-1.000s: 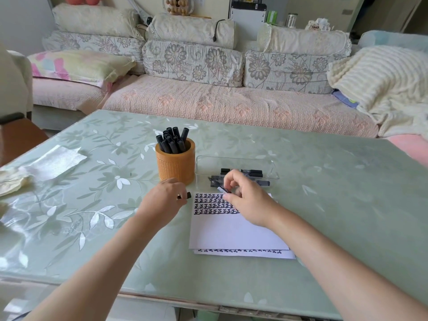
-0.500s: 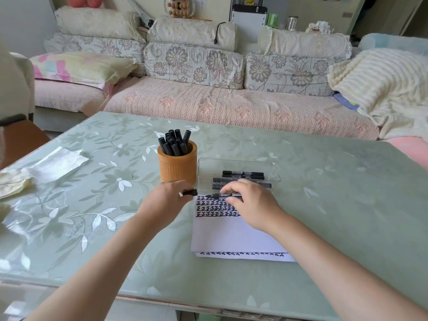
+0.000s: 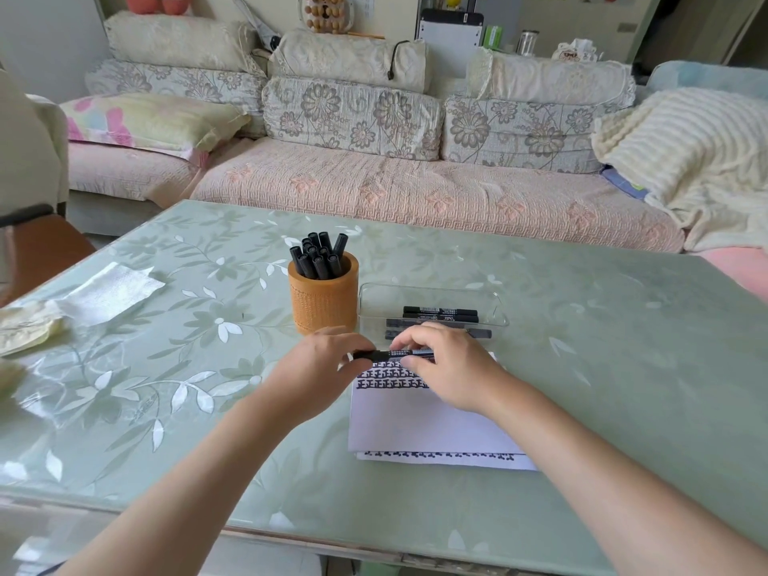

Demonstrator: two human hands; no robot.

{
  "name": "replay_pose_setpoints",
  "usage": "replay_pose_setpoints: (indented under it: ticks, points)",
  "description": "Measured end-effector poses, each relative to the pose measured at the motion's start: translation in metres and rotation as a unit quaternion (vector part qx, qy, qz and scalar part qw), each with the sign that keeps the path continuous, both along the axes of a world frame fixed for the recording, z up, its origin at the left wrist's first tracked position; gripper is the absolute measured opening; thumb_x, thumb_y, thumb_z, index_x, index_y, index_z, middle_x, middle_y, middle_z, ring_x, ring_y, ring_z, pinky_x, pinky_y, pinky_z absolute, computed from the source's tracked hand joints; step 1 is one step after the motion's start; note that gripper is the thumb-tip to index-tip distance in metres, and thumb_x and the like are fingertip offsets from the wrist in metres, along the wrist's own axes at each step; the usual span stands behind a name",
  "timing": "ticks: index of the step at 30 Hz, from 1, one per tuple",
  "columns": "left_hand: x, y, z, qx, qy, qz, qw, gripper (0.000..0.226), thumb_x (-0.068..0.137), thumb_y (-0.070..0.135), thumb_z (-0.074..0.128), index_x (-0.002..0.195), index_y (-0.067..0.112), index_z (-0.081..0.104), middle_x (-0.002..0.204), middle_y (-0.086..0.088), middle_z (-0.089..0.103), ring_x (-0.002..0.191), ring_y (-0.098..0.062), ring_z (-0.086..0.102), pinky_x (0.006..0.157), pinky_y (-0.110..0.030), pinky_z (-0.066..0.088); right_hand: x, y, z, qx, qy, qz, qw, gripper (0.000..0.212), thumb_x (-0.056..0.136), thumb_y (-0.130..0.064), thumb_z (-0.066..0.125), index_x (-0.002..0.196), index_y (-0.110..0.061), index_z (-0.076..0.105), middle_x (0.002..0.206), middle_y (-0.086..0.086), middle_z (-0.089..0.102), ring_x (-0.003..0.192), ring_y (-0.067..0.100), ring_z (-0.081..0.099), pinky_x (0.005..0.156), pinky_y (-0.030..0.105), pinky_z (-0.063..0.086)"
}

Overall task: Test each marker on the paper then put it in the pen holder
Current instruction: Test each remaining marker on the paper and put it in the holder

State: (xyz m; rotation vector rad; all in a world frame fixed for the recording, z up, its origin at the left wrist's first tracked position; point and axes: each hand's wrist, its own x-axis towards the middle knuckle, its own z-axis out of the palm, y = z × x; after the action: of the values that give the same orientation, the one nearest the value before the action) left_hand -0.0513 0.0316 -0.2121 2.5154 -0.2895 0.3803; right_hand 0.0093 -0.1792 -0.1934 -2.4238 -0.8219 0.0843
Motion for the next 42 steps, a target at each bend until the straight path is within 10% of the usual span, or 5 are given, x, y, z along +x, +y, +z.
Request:
replay_pose_setpoints:
  ticks: [13,18,24,30,42]
  points:
    - [-0.002,0.01,0.015,0.024,-0.043,-0.039,0.998,0.013,0.092,0.023,0.064,0.1,0.023,0.075,0.079,0.005,0.06,0.078,-0.006,0.049,0.065,-0.019,0.039,-0.007,0.011,0.007,0.0,-0.032,0.0,0.999,0.015,0.088,-0.04,0.066,0.098,-0.03,0.072,0.096,-0.011,0.072,0.092,0.012,0.063,0.083,0.033,0.05]
    - [0.0,0.011,0.019,0.029,-0.065,-0.051,0.996,0.011,0.092,0.022,0.065,0.095,0.019,0.075,0.077,0.005,0.058,0.077,-0.001,0.047,0.065,-0.016,0.037,-0.006,0.015,0.012,-0.049,-0.028,0.03,0.998,0.032,0.097,-0.04,0.053,0.066,-0.029,0.052,0.065,-0.002,0.057,0.068,0.02,0.054,0.064,0.035,0.041]
    - [0.009,0.012,0.025,-0.001,-0.102,-0.012,0.995,0.016,0.091,0.027,0.065,0.105,0.027,0.072,0.088,0.008,0.058,0.085,-0.007,0.052,0.073,-0.028,0.047,0.006,0.027,0.019,-0.02,-0.026,0.041,0.999,0.029,0.099,-0.021,0.053,0.125,-0.028,0.063,0.101,-0.008,0.055,0.096,0.013,0.055,0.084,0.029,0.042]
    - [0.028,0.029,0.045,-0.073,-0.213,0.126,0.966,0.023,0.091,0.023,0.061,0.114,0.018,0.065,0.105,0.004,0.058,0.099,-0.017,0.056,0.086,-0.031,0.046,0.019,0.03,0.028,0.078,-0.028,-0.037,0.996,0.024,0.092,-0.018,0.063,0.115,-0.026,0.067,0.096,-0.01,0.059,0.083,0.003,0.056,0.07,0.005,0.036]
    - [0.06,0.053,0.034,-0.178,-0.037,0.186,0.966,0.08,0.075,0.045,0.052,0.148,0.024,0.025,0.145,-0.001,0.037,0.135,-0.021,0.031,0.109,-0.036,0.025,0.08,0.097,0.069,0.32,-0.005,-0.118,0.94,0.01,0.086,-0.014,0.07,0.085,-0.023,0.067,0.086,0.001,0.074,0.082,0.016,0.073,0.083,0.045,0.059]
